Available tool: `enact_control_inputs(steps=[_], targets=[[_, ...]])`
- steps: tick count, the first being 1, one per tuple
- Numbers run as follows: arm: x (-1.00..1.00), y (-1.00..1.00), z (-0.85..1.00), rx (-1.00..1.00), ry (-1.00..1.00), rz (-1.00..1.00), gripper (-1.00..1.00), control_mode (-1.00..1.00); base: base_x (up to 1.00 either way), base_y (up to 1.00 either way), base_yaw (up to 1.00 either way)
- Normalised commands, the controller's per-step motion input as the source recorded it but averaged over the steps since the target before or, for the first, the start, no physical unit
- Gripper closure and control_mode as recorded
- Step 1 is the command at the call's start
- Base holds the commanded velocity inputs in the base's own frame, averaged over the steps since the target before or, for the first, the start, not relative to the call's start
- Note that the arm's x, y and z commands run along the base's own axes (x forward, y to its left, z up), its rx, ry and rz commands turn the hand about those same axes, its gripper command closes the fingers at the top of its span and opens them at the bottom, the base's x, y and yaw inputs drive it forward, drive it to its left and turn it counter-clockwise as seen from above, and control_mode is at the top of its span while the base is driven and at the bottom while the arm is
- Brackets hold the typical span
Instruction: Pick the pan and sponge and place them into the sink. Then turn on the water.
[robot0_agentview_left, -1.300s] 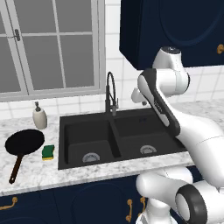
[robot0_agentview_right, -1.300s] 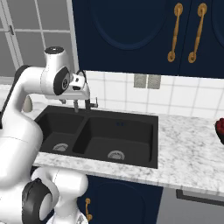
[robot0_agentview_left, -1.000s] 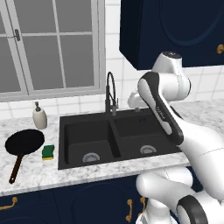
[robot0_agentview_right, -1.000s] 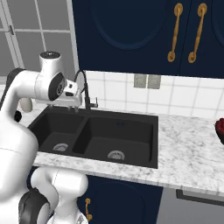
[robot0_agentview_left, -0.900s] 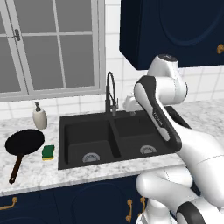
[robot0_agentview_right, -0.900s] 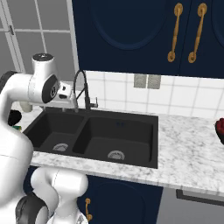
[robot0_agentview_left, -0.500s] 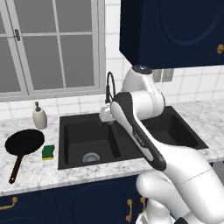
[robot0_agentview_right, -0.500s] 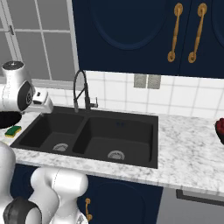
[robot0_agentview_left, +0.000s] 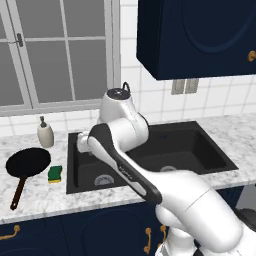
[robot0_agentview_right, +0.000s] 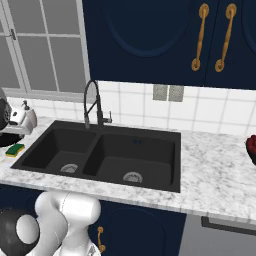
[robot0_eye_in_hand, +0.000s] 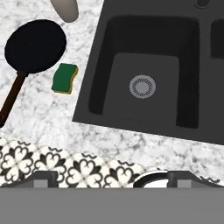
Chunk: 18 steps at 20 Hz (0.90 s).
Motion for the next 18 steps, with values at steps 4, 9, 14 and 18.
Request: enact_control_inputs(steps=[4, 9, 14, 18], targets=[[0.00, 1.00, -0.44, -0.03, 0.08, 0.00, -1.00, -1.00, 0.00, 0.00, 0.00], [0.03, 1.00, -0.39, -0.01, 0.07, 0.00, -1.00, -1.00, 0.00, 0.00, 0.00], [0.18, 0.94, -0.32, 0.00, 0.07, 0.00, -1.00, -1.00, 0.00, 0.00, 0.00], [0.18, 0.84, -0.41, 0.00, 0.02, 0.00, -1.00, -1.00, 0.00, 0.00, 0.00]])
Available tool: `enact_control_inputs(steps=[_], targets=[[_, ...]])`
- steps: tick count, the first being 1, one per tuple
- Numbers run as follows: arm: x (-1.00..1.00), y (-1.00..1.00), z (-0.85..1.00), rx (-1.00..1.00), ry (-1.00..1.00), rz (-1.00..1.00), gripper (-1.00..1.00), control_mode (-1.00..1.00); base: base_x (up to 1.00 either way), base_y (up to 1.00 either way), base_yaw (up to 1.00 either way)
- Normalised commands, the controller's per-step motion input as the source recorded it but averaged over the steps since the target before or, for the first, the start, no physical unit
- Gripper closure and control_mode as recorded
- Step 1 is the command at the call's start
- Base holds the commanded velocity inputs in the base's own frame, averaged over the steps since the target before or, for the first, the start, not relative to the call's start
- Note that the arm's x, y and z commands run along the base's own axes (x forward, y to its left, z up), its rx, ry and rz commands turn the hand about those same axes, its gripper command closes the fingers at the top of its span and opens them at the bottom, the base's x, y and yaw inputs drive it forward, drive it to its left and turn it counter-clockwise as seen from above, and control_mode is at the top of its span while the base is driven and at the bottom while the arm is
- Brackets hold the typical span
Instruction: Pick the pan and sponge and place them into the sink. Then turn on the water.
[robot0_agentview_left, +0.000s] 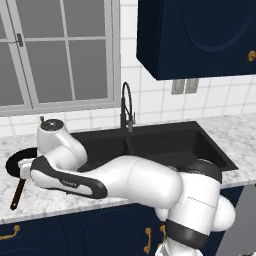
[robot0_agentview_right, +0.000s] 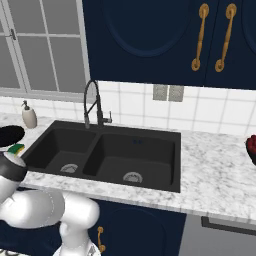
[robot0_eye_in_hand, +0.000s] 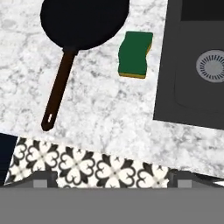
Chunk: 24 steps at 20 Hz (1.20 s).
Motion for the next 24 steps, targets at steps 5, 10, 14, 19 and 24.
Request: enact_control_inputs(steps=[5, 10, 14, 19, 24], targets=[[0.29, 0.72, -0.28, 0.00, 0.05, 0.00, -1.00, -1.00, 0.00, 0.00, 0.00], [0.28, 0.63, -0.24, 0.00, 0.04, 0.00, -1.00, -1.00, 0.00, 0.00, 0.00], [0.27, 0.50, -0.30, 0.00, 0.02, 0.00, -1.00, -1.00, 0.00, 0.00, 0.00], [0.27, 0.42, -0.45, 0.00, 0.00, -0.05, -1.00, -1.00, 0.00, 0.00, 0.00], [0.36, 0.16, -0.46, 0.00, 0.00, -0.03, -1.00, -1.00, 0.00, 0.00, 0.00]])
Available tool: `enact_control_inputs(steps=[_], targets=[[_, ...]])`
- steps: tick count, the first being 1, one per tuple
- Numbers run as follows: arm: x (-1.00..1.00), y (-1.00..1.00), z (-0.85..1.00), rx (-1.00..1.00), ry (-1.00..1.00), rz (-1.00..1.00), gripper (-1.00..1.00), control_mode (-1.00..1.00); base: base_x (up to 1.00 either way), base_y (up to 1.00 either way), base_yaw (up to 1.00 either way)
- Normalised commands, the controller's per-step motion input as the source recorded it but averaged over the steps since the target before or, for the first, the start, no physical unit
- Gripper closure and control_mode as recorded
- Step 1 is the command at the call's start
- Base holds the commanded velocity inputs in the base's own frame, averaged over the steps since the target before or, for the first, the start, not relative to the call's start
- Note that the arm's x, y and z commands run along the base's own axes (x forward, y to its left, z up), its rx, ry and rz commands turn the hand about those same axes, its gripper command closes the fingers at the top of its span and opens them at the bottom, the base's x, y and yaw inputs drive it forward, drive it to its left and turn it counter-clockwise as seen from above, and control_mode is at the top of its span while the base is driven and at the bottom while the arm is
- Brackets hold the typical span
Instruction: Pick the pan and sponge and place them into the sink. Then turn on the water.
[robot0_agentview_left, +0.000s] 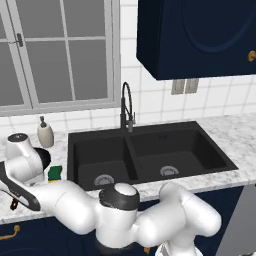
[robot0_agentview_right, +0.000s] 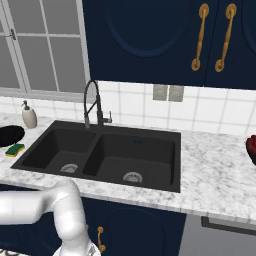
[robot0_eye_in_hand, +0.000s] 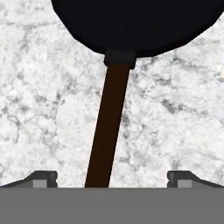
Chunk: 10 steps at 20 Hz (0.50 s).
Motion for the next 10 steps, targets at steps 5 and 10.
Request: enact_control_inputs(steps=[5, 10], targets=[[0.39, 0.26, -0.45, 0.00, 0.00, -0.01, -1.00, -1.00, 0.00, 0.00, 0.00], [0.37, 0.53, -0.41, 0.00, 0.00, -0.05, -1.00, -1.00, 0.00, 0.00, 0.00]])
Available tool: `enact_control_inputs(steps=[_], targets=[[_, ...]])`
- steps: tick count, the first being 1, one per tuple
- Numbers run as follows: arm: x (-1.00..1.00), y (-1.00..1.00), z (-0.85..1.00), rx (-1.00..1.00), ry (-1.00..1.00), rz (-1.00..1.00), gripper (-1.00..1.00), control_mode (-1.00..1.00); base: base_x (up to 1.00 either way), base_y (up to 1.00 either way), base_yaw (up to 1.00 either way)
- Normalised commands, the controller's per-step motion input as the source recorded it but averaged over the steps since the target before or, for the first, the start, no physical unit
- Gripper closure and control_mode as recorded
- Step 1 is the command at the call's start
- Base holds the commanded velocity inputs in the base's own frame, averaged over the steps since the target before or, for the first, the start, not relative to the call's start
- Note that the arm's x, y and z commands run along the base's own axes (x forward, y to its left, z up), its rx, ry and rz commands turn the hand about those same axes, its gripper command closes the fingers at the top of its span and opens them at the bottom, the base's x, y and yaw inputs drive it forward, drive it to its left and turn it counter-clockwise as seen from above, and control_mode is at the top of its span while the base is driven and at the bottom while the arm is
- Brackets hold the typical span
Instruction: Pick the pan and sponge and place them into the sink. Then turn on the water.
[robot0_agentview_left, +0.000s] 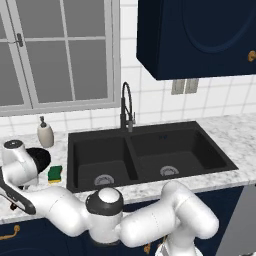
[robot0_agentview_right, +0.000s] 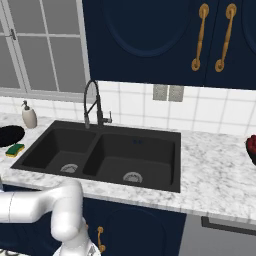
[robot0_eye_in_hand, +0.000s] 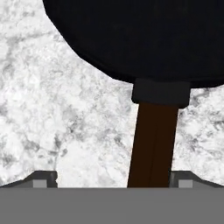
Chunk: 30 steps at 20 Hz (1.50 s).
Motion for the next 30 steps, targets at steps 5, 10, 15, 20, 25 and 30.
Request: enact_control_inputs(steps=[5, 10, 15, 20, 25, 30], targets=[[0.16, 0.37, -0.58, 0.00, 0.00, -0.06, 1.00, -1.00, 0.00, 0.00, 0.00], [0.00, 0.16, -0.62, 0.00, 0.00, -0.05, 1.00, -1.00, 0.00, 0.00, 0.00], [-0.01, -0.11, -0.23, 0.00, -0.01, -0.09, 1.00, -1.00, 0.00, 0.00, 0.00], [0.00, -0.48, -0.55, 0.00, 0.00, -0.09, 1.00, -1.00, 0.00, 0.00, 0.00], [0.22, -0.30, -0.37, 0.00, -0.04, -0.14, 1.00, -1.00, 0.00, 0.00, 0.00], [0.24, -0.51, -0.26, 0.02, -0.07, -0.14, 1.00, -1.00, 0.00, 0.00, 0.00]])
